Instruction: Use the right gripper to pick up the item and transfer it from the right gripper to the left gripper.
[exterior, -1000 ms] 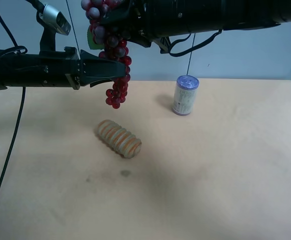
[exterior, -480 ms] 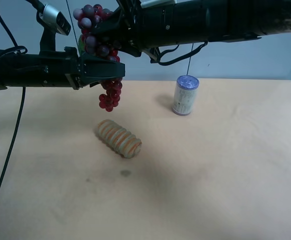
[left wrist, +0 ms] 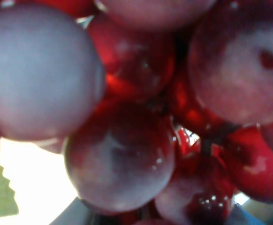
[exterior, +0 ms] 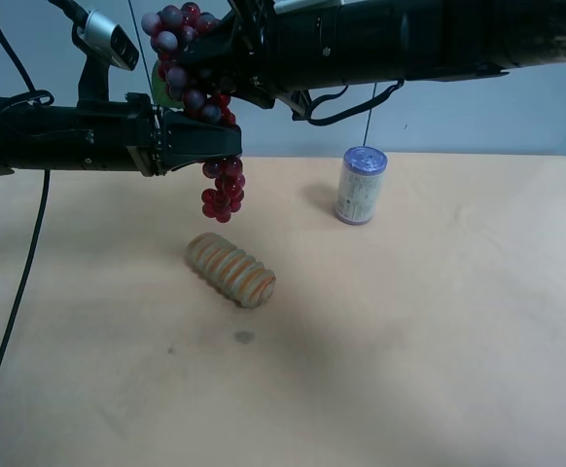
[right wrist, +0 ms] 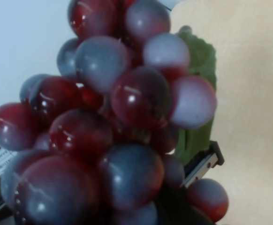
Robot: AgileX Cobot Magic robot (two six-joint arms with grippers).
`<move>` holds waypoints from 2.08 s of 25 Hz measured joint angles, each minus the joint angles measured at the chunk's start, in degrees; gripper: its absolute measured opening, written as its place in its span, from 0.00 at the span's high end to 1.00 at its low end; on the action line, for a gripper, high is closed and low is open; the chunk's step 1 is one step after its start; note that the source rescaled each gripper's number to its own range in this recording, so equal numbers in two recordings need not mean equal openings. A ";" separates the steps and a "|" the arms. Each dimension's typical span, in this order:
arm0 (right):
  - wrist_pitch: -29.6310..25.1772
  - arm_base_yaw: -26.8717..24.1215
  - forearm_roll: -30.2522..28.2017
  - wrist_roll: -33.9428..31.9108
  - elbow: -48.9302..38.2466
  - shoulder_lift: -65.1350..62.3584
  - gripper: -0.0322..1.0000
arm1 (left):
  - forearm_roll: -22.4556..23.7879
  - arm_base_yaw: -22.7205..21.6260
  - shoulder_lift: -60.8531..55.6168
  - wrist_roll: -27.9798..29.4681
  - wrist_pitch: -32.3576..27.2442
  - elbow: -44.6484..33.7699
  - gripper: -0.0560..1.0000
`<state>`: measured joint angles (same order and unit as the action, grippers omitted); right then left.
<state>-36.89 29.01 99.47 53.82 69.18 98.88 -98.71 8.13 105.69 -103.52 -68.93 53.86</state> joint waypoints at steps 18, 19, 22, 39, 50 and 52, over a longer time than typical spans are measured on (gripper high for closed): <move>-1.74 0.00 0.12 3.43 0.00 0.00 0.72 | 0.27 0.00 0.00 0.18 0.13 0.00 0.94; -2.39 0.00 0.20 3.91 0.00 -0.05 0.60 | 0.39 0.00 0.04 0.23 0.29 0.00 0.94; -3.97 0.02 -1.06 4.97 0.00 -0.27 0.19 | 0.39 0.00 0.06 0.50 1.08 0.00 0.94; -2.80 -2.32 -36.09 -9.80 0.00 -11.01 0.00 | 0.30 0.00 0.06 2.34 0.84 0.00 0.94; -6.43 -3.73 -94.90 -41.58 0.00 -25.62 0.00 | 0.24 0.00 0.06 3.10 0.84 0.00 0.94; -11.42 -3.73 -102.79 -46.77 0.00 -27.08 0.00 | 0.24 0.00 0.06 3.42 0.84 0.00 0.94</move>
<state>-48.31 25.28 -3.33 7.05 69.18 71.81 -98.48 8.13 105.75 -100.10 -68.09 53.86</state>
